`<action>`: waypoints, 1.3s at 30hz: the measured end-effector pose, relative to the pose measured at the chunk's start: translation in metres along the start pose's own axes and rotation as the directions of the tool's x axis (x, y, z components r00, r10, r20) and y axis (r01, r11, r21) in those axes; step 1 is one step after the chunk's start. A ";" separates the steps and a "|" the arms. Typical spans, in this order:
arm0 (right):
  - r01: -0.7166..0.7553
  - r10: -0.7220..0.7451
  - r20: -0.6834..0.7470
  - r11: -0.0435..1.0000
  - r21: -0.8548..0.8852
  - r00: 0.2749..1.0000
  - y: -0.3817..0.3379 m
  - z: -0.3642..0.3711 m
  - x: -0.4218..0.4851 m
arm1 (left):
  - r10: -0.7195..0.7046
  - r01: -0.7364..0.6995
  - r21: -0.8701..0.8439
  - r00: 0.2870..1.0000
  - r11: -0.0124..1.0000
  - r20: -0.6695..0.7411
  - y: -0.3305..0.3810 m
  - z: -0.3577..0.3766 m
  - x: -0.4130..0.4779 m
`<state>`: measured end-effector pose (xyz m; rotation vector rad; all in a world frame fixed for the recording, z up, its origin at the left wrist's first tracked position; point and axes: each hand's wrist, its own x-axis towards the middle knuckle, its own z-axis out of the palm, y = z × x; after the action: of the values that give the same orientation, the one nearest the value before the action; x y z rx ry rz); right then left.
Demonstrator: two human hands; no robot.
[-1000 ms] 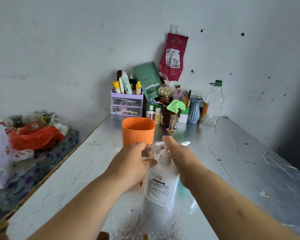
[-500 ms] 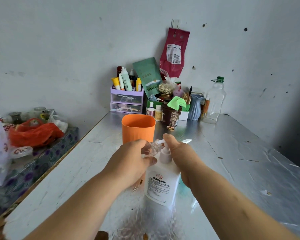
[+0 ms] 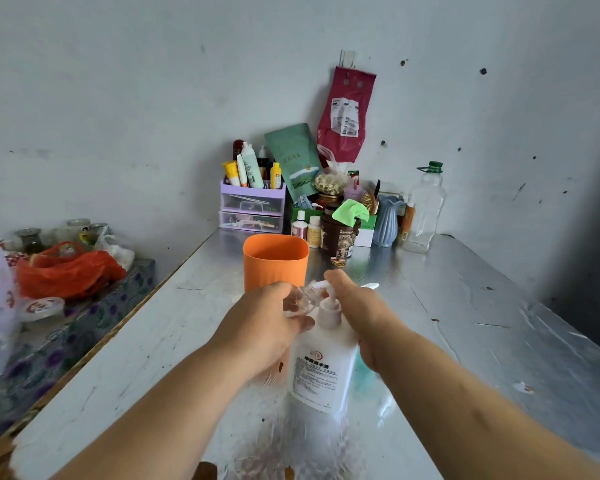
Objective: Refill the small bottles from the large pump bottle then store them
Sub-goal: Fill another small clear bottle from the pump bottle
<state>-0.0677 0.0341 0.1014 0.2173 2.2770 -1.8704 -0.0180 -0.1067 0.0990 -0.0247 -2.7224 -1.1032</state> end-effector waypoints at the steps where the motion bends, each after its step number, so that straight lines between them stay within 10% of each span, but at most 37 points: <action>1: 0.008 -0.008 0.004 1.000 0.005 1.000 0.001 0.000 0.001 | 0.004 -0.004 -0.004 1.000 1.000 0.000 0.000 0.000 0.000; 12: 0.187 -0.186 0.038 0.982 -0.010 0.982 0.012 -0.004 0.006 | 0.012 -0.012 -0.032 1.000 0.999 -0.002 -0.005 0.004 0.002; 39: 0.080 -0.080 0.016 0.996 -0.039 0.997 0.007 0.002 0.001 | -0.001 0.001 0.018 1.000 1.000 -0.003 -0.001 0.001 -0.003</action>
<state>-0.0665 0.0332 0.0943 0.1083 2.3441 -1.8561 -0.0158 -0.1069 0.0971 -0.0190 -2.7296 -1.0777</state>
